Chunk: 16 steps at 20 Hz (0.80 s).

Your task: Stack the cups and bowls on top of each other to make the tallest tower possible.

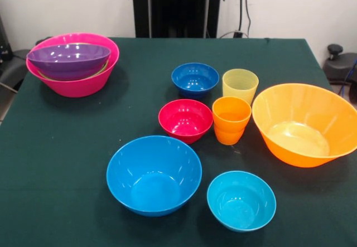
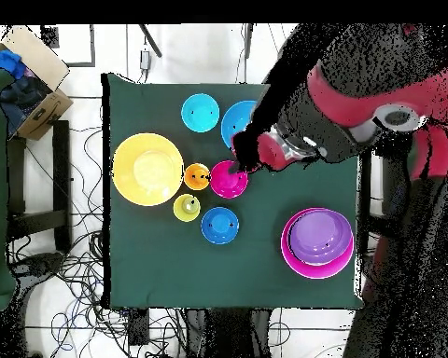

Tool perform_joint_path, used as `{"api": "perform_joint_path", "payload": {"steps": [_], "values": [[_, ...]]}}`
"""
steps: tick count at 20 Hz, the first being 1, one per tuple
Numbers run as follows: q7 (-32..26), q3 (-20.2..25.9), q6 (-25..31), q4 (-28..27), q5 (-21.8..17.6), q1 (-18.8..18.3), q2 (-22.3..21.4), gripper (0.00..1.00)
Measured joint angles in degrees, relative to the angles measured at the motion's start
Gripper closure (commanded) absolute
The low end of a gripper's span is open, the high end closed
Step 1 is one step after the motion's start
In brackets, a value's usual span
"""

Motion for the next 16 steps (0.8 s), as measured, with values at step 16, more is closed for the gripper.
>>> {"api": "perform_joint_path", "payload": {"steps": [16], "values": [[0.00, 0.02, -8.25, 1.73, -12.60, -0.22, -1.74, 0.00]]}}
